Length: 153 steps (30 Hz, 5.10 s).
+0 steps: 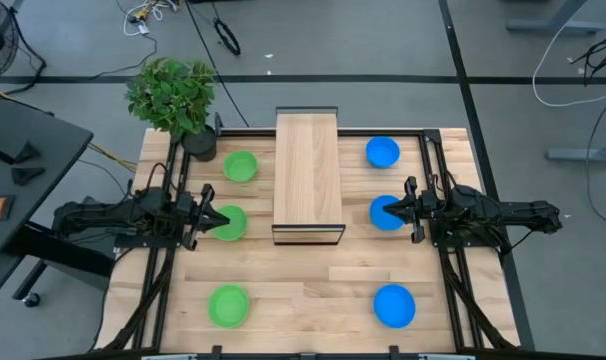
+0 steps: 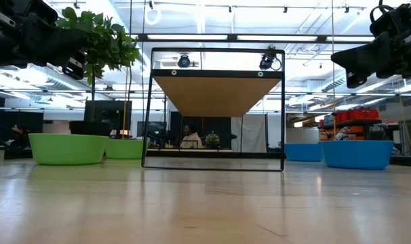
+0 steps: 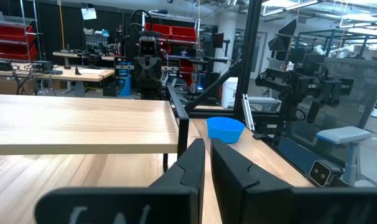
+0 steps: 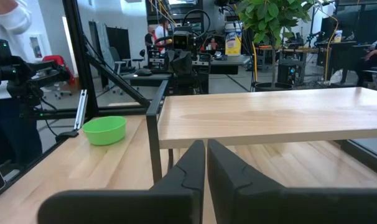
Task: Pick & Place Mini bowls
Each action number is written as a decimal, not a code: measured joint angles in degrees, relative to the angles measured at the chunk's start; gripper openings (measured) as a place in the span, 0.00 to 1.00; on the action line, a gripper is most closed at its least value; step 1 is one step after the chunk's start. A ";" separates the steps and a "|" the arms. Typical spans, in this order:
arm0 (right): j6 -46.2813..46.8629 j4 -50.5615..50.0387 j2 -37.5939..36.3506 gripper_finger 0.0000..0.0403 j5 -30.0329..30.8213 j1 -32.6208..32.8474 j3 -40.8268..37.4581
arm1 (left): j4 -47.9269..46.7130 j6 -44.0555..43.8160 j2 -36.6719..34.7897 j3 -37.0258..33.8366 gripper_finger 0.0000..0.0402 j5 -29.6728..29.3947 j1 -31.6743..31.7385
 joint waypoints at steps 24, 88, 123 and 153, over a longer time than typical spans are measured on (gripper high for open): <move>0.00 0.00 0.00 0.06 0.00 0.00 0.00 | 0.02 0.00 0.00 0.02 0.07 0.00 0.00; 0.11 10.20 0.00 0.06 1.33 -0.03 0.00 | 0.02 0.00 0.00 0.01 0.07 0.00 0.01; 8.77 50.27 0.00 0.06 2.94 -0.03 0.00 | 0.00 0.00 0.00 0.00 0.07 0.00 0.02; 2.84 42.16 16.43 0.06 12.86 -0.05 34.52 | 0.00 0.00 0.00 0.01 0.07 0.00 0.01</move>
